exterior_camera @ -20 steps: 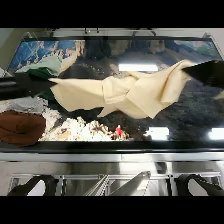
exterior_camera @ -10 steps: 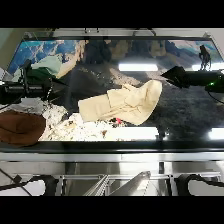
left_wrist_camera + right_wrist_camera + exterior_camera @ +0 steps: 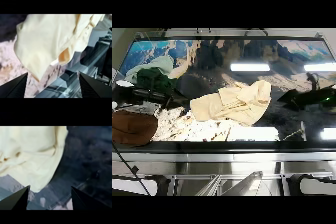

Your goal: Fold the shirts.

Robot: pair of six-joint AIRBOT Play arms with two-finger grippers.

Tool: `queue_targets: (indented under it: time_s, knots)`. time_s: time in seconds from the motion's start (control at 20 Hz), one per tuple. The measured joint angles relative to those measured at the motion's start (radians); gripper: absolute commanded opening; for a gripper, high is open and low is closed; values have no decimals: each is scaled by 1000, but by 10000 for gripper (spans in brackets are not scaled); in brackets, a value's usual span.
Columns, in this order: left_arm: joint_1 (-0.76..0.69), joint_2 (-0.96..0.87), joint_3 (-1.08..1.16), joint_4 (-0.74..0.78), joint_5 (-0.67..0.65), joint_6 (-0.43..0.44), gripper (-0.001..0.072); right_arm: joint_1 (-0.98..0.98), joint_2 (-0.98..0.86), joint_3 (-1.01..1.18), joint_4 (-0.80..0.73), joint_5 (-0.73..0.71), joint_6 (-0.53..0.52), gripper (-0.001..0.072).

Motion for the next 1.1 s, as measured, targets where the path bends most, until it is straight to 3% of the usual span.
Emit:
queue_targets:
  time_s: [0.2,0.35,0.4,0.45,0.5,0.55,0.6,0.65,0.85,1.1]
  knots:
    - [-103,-5,-84,41,89,-7,700,117,-7,-135,-1,-110,10,559]
    - [-189,-19,-99,50,148,-8,699,221,-36,-167,80,-180,16,558]
    - [-217,-32,-92,50,153,-14,699,250,-49,-172,109,-199,17,523]
    - [-242,-47,-80,47,151,-15,698,275,-64,-175,134,-222,17,384]
    - [-267,-66,-64,40,138,-23,680,292,-77,-179,152,-240,14,316]
    - [-288,-86,-46,41,127,-26,431,307,-91,-181,182,-254,6,310]
    - [-306,-107,-26,52,126,-27,127,317,-97,-182,196,-266,-9,138]
    - [-320,-130,-3,71,121,-34,12,323,-104,-183,209,-280,-19,22]
    - [-337,-173,115,-12,21,-41,15,327,-103,-169,240,-240,-81,21]
    - [-247,-72,248,-363,-173,-32,15,164,70,-62,282,6,-122,22]
